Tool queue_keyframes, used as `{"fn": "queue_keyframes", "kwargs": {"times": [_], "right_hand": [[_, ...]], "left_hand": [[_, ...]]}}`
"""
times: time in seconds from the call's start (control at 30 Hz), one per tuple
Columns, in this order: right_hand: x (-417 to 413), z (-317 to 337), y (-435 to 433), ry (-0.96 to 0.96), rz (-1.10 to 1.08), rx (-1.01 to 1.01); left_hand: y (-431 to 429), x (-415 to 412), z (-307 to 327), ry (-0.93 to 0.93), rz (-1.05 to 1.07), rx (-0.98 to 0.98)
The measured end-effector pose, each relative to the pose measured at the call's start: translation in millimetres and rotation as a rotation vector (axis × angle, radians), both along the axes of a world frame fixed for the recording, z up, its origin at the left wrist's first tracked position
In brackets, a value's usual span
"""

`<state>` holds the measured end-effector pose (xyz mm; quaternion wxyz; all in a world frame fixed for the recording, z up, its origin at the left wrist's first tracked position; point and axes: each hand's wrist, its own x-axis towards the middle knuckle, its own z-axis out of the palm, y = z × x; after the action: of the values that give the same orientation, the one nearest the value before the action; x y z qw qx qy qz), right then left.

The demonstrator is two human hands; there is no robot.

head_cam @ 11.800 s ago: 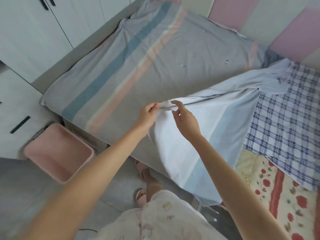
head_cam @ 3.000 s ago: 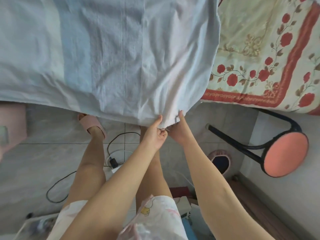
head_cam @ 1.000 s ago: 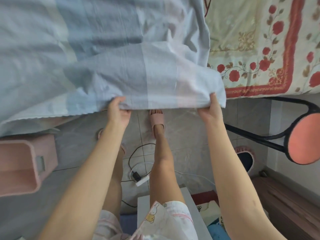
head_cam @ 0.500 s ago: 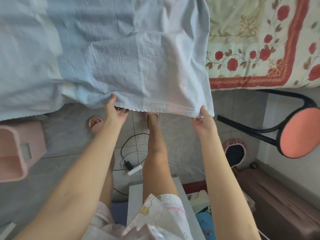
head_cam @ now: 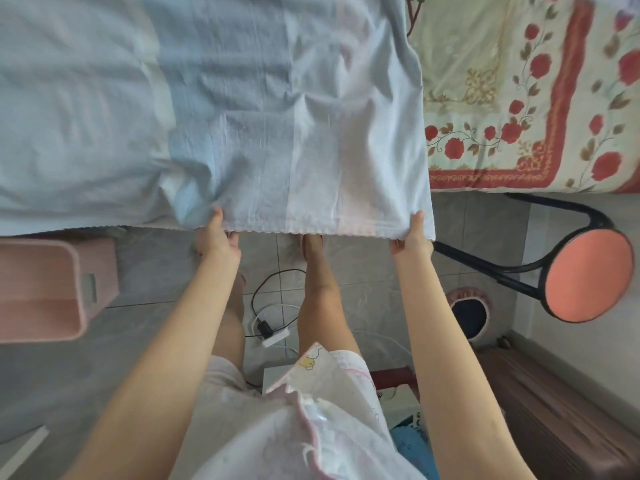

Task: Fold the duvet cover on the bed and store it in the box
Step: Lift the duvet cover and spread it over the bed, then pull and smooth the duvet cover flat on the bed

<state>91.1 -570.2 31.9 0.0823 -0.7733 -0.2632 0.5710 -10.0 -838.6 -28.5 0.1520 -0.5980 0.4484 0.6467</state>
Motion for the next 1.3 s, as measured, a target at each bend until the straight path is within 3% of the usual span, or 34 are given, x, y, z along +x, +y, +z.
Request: {"fn": "queue_keyframes", "kwargs": {"times": [0.1, 0.23, 0.37, 0.47, 0.53, 0.6, 0.67, 0.77, 0.83, 0.97, 1.07, 1.3], "right_hand": [[-2, 15, -12, 0.142, -0.051, -0.080], [-9, 48, -27, 0.159, -0.021, -0.099], [-23, 83, -27, 0.193, -0.108, -0.221], [-56, 114, -10, 0.278, -0.065, -0.368], [-106, 142, 10, 0.364, -0.072, -0.417], [-172, 198, 29, 0.534, -0.062, -0.312], [-230, 278, 35, 0.754, 0.147, -0.075], [-268, 360, 33, 0.944, 0.244, 0.220], [-267, 377, 33, 0.910, 0.291, 0.310], [-264, 386, 33, 0.989, 0.212, 0.224], [-254, 354, 33, 0.832, 0.305, 0.278], [-218, 215, 30, 0.454, 0.399, 0.219]], "left_hand": [[-11, -1, 30, 0.025, -0.031, -0.125], [-36, -13, 69, 0.073, -0.115, -0.298], [-55, -37, 87, 0.008, 0.049, -0.021], [-60, -54, 98, -0.043, 0.037, 0.178], [-55, -96, 124, 0.037, 0.016, 0.240], [-43, -163, 176, 0.217, 0.041, 0.287], [-31, -231, 257, 0.514, 0.024, 0.297], [-24, -289, 353, 0.866, -0.004, 0.192], [-26, -290, 376, 0.849, 0.025, 0.184], [-33, -273, 404, 0.924, 0.059, 0.145], [-41, -254, 376, 0.831, -0.036, 0.049], [-60, -189, 220, 0.398, -0.070, 0.004]]}}
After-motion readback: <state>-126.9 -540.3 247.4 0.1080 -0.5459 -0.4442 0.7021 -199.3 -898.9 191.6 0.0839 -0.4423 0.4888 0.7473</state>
